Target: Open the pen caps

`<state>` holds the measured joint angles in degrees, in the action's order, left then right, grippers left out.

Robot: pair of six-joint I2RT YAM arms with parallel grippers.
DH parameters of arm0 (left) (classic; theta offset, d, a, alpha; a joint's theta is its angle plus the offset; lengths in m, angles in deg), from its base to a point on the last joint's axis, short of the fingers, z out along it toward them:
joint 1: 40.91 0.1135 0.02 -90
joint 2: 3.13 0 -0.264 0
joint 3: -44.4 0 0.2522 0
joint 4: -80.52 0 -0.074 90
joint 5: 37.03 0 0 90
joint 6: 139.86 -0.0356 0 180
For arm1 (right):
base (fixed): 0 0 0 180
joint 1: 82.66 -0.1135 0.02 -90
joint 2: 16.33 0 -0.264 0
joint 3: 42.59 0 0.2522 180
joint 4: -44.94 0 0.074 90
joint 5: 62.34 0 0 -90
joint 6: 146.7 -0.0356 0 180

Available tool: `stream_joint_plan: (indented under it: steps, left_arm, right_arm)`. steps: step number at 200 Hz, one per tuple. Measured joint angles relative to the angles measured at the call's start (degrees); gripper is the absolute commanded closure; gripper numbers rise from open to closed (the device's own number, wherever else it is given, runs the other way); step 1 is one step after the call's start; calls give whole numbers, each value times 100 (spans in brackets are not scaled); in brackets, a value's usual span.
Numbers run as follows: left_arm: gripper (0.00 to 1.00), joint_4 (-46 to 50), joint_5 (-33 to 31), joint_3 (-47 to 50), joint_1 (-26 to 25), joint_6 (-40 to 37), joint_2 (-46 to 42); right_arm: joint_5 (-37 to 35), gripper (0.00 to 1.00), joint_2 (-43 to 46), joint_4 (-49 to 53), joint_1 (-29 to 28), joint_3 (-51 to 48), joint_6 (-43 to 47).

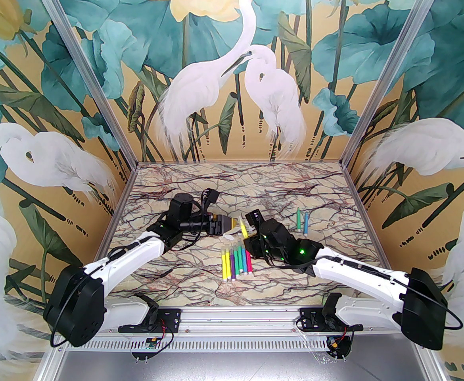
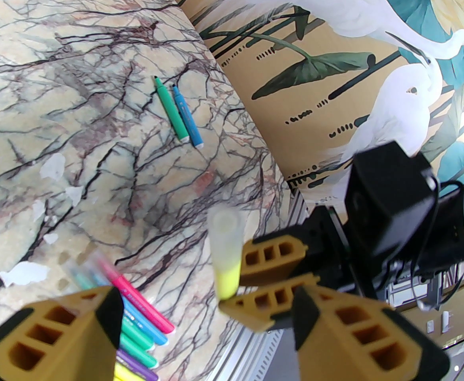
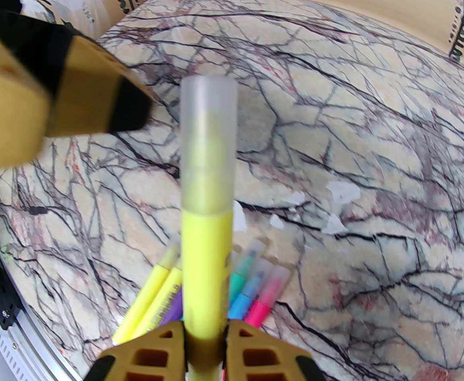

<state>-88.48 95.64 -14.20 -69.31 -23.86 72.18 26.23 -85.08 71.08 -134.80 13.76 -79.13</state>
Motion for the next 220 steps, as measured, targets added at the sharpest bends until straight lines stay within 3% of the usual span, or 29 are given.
stream_joint_plan:
  steps: [114, 167, 220]
  left_arm:
    - [41, -155, 15, -269, -199, 127, 352]
    - [54, -188, 15, -271, -199, 162, 356]
    - [76, -306, 15, -297, -199, 280, 496]
  right_arm:
    - [214, 84, -297, -111, -81, 205, 133]
    - [262, 84, -363, -157, -118, 227, 157]
    - [278, 84, -363, -236, -118, 229, 175]
